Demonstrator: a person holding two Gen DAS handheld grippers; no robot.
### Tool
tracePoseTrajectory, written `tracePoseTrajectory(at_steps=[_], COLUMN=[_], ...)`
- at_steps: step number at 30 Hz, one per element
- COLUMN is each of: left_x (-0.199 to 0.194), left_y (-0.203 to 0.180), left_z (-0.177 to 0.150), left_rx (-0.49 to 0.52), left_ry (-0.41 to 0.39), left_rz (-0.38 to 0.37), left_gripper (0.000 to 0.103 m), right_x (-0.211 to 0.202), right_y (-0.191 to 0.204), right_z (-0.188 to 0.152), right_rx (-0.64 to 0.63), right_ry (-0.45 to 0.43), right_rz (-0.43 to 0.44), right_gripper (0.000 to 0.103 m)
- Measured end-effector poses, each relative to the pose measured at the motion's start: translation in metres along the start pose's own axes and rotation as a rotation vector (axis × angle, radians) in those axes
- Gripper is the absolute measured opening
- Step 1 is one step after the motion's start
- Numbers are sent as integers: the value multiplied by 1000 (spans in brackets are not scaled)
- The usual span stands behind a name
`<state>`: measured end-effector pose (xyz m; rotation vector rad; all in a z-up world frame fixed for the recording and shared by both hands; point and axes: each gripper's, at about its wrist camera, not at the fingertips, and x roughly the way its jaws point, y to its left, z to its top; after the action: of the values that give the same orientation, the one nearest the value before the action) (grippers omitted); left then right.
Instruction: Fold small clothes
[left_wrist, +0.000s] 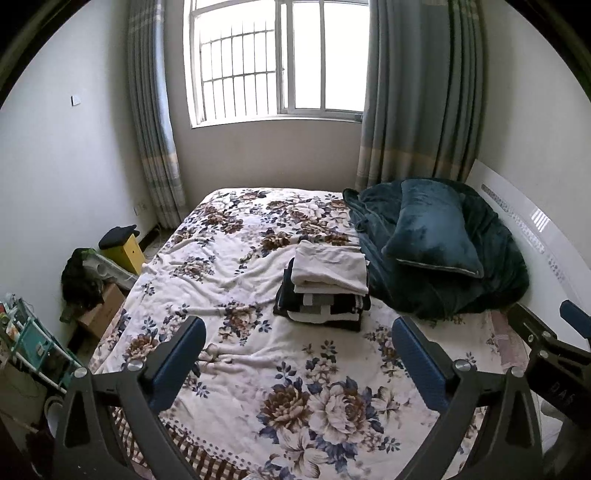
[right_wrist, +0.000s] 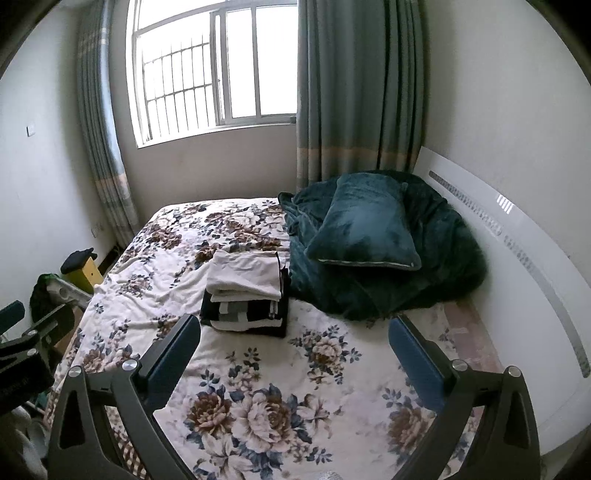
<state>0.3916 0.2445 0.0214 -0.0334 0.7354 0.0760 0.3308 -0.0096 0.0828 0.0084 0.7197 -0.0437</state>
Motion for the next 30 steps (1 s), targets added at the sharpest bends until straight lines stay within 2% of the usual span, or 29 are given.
tracePoseTrajectory(at_steps=[8, 30], left_x=[-4, -8], left_y=[-4, -10], left_z=[-1, 0], left_rx=[0, 8], left_ry=[-3, 10], left_rz=[2, 7], left_gripper=[103, 103], right_x=[4, 16], right_y=[-5, -6], right_z=[12, 15], right_rx=[-15, -32], right_ry=[5, 24], right_rz=[19, 30], right_gripper=[103, 103])
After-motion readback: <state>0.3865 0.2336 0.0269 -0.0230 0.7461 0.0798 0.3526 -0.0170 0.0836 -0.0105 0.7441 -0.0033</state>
